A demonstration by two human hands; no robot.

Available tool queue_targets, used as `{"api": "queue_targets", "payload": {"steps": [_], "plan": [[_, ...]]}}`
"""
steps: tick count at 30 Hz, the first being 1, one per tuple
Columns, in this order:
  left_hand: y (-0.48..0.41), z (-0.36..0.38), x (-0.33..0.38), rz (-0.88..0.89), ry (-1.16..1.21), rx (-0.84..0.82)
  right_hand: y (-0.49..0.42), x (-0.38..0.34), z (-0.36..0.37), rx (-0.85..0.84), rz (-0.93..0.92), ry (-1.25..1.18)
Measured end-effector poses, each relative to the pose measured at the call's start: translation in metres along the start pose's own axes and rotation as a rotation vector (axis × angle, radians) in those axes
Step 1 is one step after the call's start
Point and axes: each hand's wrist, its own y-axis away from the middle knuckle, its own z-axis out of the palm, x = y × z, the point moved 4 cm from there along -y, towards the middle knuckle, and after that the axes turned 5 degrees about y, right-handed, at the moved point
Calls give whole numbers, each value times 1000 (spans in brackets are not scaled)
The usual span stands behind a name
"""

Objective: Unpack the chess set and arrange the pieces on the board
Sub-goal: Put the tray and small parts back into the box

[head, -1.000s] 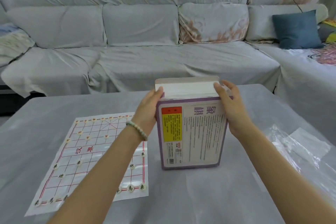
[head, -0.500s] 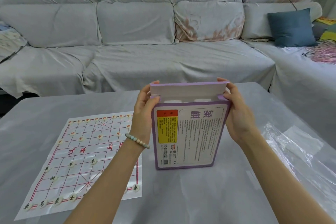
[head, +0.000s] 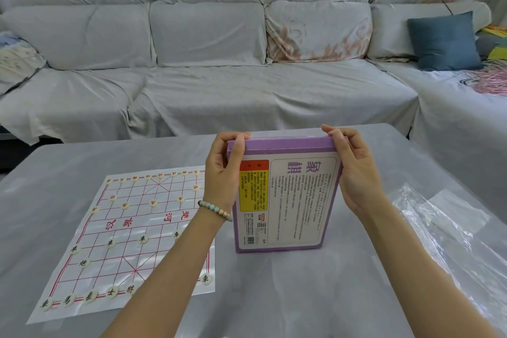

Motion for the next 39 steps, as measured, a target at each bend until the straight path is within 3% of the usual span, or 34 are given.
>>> {"api": "queue_targets", "payload": {"steps": [11, 14, 17, 20, 22, 24, 26, 28, 29, 31, 33, 36, 39], "plan": [[-4, -1, -7, -9, -8, 6, -2, 3, 4, 111, -66, 59], [-6, -3, -10, -81, -13, -20, -3, 1, 7, 113, -52, 72], [-7, -6, -15, -147, -106, -63, 0, 4, 8, 113, 37, 219], [-3, -4, -12, -114, -158, 44, 14, 3, 7, 206, 186, 379], [-1, -2, -9, -123, -116, 160, 23, 6, 9, 210, 301, 281], [1, 7, -4, -101, -82, 179, 30, 9, 16, 84, 419, 79], [7, 23, 5, -23, -73, 114, 34, 5, 28, -85, 472, -83], [16, 41, 9, 30, -83, 23, 32, -3, 33, -134, 522, -247], [20, 48, 6, 1, -35, -29, 28, -3, 31, -105, 545, -312], [26, 57, -8, -226, 155, -123, 23, -2, 25, -22, 605, -363], [28, 56, -27, -384, 154, -216, 21, 3, 17, 6, 638, -265], [37, 52, -51, -385, -55, -339, 23, 14, 5, -55, 648, -64], [51, 52, -74, -377, -155, -428, 23, 22, -6, -83, 620, -56]]}}
